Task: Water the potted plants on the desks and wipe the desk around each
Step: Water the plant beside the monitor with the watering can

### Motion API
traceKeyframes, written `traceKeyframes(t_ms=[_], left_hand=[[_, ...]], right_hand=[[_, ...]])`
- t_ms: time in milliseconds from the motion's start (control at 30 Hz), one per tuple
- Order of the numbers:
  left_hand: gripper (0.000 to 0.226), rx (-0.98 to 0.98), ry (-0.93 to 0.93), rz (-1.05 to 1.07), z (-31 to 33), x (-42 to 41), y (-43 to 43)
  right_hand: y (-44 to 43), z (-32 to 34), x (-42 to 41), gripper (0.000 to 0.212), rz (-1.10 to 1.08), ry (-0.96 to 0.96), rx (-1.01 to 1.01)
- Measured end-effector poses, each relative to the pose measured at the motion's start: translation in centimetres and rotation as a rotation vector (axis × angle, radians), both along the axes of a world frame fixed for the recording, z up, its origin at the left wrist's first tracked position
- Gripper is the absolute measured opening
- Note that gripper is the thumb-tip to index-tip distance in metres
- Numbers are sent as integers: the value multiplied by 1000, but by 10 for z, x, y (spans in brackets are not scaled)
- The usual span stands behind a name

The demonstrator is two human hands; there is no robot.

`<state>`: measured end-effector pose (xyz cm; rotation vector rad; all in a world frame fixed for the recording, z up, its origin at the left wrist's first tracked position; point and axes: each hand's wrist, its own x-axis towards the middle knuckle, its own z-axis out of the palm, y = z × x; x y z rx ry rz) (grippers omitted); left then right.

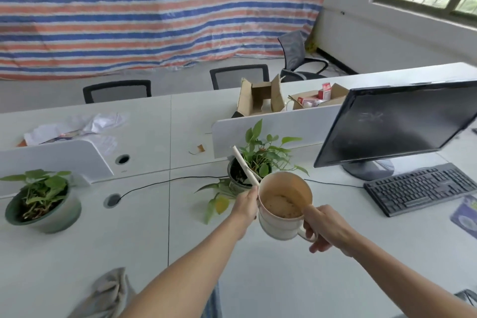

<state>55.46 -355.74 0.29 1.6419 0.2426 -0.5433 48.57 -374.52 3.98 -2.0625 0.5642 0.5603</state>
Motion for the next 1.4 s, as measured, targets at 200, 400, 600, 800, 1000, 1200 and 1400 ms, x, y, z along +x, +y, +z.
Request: traceKeyframes(t_ms=[200,400,600,800,1000,1200,1400], left_hand=[[48,-23,57,-62,4,18,-35],[48,-38,76,-160,3,32,-51],[45,-76,123,-196,2,42,-54],[45,-102,158,-254,-7,41,-49],[47,-102,202,-292,-10,39,-49],[45,-106,205,-294,-9,46,-50],[40,-155,197,-272,-4,55,-45]], right_hand=[[-30,11,7,30,-33,-12,-17],[-43,18,14,35,-86,-8,-76],[-41,24,17,34,-124,31,-115],[-32,31,10,32,-143,54,-148],[-29,33,3,31,-160,85,-183],[-26,36,7,33,-169,95,-209],[-21,42,18,35,-160,90,-212]])
